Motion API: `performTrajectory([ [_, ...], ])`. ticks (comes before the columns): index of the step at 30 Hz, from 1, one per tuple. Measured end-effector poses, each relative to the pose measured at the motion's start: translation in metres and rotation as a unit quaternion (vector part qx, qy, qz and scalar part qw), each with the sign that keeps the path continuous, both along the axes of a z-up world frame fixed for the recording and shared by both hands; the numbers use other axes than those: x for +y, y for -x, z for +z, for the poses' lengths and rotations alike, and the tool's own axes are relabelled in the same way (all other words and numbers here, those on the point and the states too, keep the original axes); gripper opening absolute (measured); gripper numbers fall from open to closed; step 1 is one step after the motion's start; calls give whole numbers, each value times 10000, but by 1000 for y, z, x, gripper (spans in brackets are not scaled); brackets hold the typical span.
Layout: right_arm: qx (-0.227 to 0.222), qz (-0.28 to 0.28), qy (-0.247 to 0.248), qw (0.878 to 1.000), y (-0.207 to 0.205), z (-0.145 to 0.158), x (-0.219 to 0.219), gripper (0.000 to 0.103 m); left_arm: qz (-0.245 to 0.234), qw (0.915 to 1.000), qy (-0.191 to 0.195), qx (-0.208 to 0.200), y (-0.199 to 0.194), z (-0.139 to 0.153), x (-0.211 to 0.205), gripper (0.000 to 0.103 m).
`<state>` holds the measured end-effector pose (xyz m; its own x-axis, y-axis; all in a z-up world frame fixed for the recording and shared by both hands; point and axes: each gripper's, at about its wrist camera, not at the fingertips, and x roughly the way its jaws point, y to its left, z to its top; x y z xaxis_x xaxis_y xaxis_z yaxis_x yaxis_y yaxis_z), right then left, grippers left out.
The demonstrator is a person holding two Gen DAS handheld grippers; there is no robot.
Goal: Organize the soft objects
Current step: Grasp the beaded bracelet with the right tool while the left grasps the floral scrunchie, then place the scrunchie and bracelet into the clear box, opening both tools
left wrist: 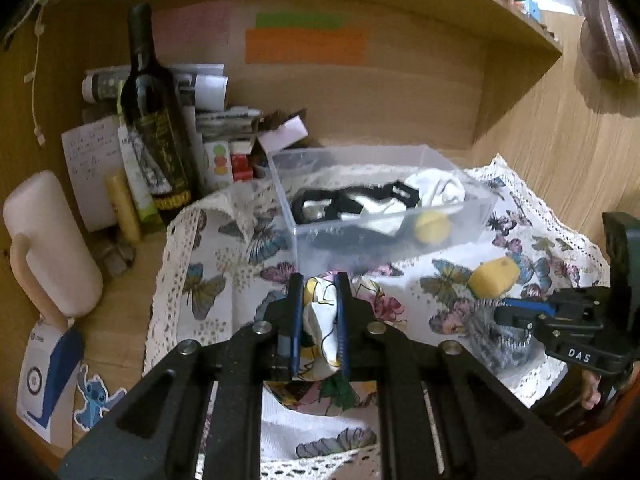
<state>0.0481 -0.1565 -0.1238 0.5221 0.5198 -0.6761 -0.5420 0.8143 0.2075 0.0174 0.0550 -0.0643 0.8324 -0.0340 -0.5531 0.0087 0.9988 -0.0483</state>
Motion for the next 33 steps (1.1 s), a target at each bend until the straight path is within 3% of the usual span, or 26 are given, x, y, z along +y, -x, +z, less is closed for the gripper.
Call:
performTrajectory([
  [11,-715,-255,-172,9970,4,35,-12,6,-88,9986,-2,-517,-18,34,-5,14],
  [20,-1336,-425,-234,9898,-19,71,-16,6,-5,9950,-28,-996,-45,70,-1,14],
  [26,-1778,-496,-363,9822,-42,100,-17,6,67,9946,-23,-1032,-77,79,2,14],
  [33,-1891,-303,-218,9812,-77,110,6,6,-104,9978,82,-652,-117,60,0,14],
])
